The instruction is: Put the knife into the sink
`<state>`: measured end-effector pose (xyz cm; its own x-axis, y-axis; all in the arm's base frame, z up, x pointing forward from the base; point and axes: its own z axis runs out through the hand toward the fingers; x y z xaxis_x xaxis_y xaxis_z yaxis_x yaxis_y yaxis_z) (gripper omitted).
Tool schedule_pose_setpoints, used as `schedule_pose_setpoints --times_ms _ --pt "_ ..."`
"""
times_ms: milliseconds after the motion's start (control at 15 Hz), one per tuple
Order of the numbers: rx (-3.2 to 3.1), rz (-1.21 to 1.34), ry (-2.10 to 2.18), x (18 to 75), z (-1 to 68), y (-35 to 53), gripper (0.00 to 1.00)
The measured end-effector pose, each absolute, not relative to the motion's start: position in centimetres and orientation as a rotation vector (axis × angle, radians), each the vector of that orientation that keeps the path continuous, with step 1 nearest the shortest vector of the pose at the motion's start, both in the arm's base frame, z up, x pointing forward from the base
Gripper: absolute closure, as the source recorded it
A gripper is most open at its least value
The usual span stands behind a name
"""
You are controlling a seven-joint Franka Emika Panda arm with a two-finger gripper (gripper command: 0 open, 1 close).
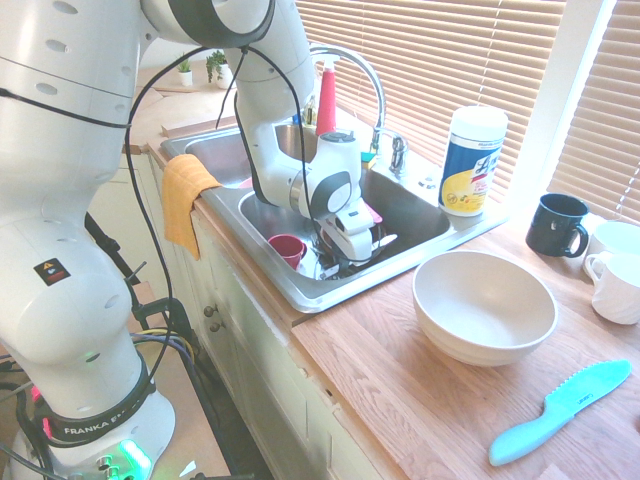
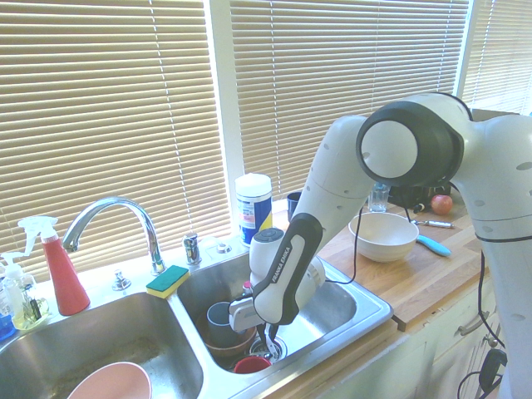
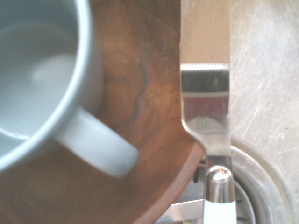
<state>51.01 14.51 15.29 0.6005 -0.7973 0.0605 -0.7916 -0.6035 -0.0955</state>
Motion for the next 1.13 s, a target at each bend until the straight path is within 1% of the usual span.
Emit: schedule_pose_setpoints --times_ms 333,733,867,1133 --pt "-2.757 -0.153 1.387 50.7 15.3 13.9 0.0" --pt "-2.752 -0.183 1.376 49.4 17.6 13.8 0.0" --pt "-2.745 -0.219 1.347 49.3 20.6 14.2 0.0" --pt "-2.758 -0.295 1.313 49.1 32.5 14.5 0.0"
